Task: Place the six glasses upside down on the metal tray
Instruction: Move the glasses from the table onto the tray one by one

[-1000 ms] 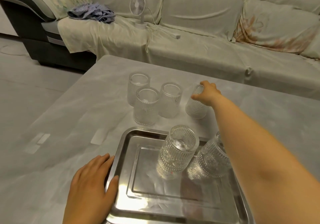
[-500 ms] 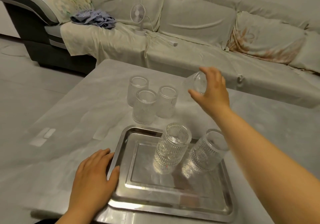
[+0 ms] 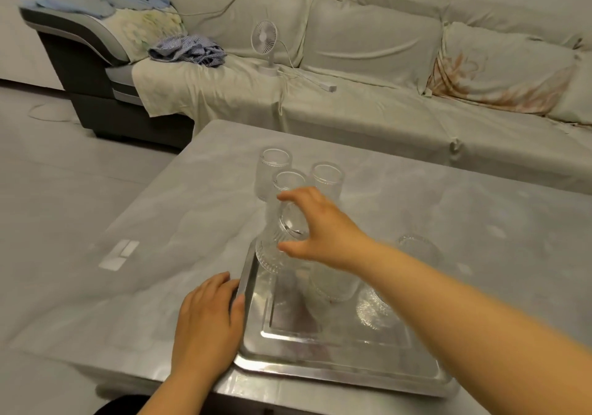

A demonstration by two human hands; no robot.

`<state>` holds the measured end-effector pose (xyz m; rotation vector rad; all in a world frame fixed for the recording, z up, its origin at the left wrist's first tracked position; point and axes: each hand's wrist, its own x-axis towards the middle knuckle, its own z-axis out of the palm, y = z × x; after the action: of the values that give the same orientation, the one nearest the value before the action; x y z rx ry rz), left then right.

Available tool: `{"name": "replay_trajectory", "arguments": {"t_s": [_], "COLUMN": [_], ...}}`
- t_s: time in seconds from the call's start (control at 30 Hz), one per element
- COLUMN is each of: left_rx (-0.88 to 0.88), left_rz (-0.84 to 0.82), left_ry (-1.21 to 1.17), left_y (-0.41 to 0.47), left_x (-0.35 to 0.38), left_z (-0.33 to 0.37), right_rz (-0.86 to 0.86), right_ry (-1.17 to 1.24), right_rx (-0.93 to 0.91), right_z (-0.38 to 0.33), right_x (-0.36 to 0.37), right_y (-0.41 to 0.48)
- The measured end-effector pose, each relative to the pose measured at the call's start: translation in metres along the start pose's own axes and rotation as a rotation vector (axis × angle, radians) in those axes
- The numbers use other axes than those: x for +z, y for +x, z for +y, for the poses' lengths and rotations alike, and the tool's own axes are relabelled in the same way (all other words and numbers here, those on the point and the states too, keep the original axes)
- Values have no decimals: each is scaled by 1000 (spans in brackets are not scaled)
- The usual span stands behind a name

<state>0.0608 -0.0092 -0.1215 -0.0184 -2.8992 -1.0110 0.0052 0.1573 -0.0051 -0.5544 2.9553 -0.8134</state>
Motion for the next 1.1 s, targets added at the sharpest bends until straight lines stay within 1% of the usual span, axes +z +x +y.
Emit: {"name": "replay_trajectory", "arguments": {"t_s": [0.07,0.17,0.23,0.5,0.67,0.77,0.83,0.9,1.0,1.1], "left_rx": [-2,-5,-10,-1,-3,-5,-5,-5,-6,-11], "left_rz": [-6,-18,-27,-30,-30,-30,-29,-32,-30,-29], "left_ry": [0,5,11,13,10,0,-4,-4,1,2], "left_y": [0,1,1,1,1,1,1,1,2,1], "left_x": [0,1,1,1,2,1,1,2,2,2], "left_z": [0,-1,-2,-3,-3,-2,-2,-2,-3,-3], "right_rz": [-53,-80,-94,-79,-77,-91,-63,22,132,144], "right_ry": [-71,-95,-146,-224,-268,-249,-145,-73,-59,-85], "right_rx": [13,48,32,45,18,12,27,51,152,279], "right_z": [1,4,6,12,17,18,20,25,43,65], "right_x": [8,17,22,25,24,23,17,6,-13,-25], "right_y": [4,6,6,8,5,3,2,5,18,39]}}
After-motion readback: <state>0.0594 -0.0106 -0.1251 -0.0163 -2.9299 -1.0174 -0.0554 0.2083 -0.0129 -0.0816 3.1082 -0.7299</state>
